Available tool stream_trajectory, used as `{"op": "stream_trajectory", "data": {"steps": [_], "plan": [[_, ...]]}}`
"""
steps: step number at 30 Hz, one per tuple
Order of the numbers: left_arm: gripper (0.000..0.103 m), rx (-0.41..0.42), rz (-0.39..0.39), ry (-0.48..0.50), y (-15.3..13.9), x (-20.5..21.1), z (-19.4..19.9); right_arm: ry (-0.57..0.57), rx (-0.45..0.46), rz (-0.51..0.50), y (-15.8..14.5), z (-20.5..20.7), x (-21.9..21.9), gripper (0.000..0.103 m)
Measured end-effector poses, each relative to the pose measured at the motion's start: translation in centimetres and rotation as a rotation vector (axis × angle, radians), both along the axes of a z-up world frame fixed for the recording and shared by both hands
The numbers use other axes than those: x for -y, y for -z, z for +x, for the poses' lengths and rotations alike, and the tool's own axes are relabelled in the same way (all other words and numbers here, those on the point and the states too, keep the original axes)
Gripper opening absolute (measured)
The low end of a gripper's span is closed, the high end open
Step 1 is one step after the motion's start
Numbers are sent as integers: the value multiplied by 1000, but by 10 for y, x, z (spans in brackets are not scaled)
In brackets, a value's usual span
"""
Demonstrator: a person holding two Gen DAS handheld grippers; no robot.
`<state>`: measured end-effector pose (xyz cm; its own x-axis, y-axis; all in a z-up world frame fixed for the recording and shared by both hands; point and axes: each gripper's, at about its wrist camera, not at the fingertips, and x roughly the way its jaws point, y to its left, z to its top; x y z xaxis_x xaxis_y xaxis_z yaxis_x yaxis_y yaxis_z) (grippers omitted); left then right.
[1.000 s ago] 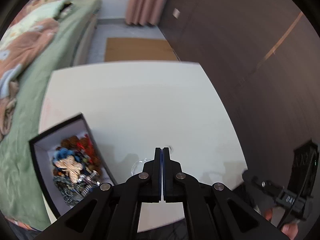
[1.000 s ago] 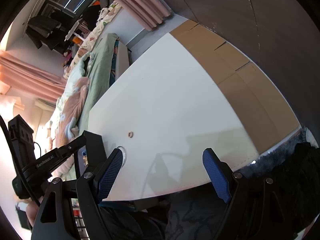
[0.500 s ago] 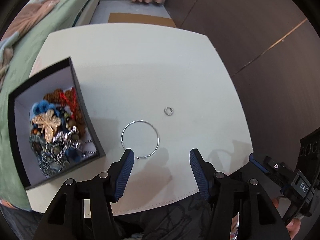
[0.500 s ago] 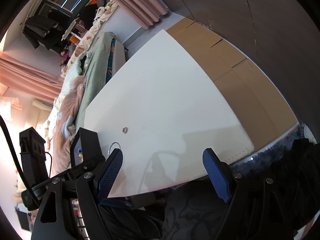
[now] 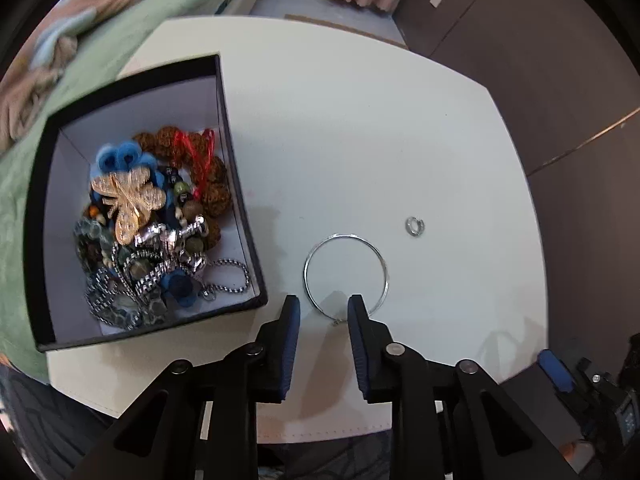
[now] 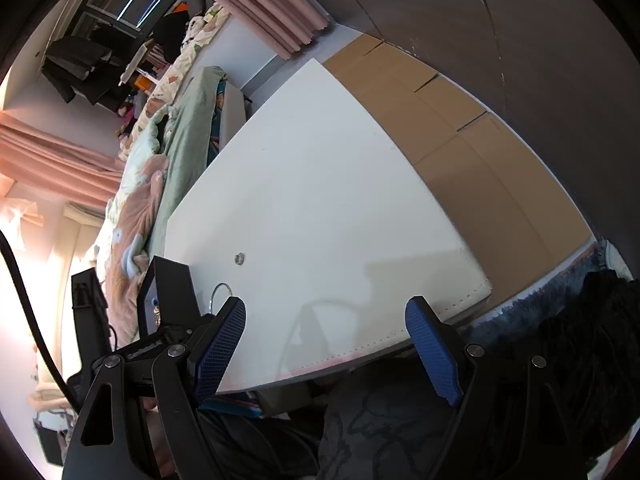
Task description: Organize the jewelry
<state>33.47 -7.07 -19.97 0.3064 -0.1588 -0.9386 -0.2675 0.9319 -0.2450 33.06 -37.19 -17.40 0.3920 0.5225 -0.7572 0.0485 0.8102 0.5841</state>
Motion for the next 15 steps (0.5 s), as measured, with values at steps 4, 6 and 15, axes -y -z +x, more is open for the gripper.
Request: {"op": "stream_trajectory", "data": {"steps": [4,6,15], "plan": [[25,-15,82,23,-1,15,10,11,-6,1,2,0,3,83],[25,-28,136,51,-1,25,13,12,-7,2,3,-1,3,83],[25,-87,82,107,1,27,12,17,-13,4,5,-2,7,83]]}}
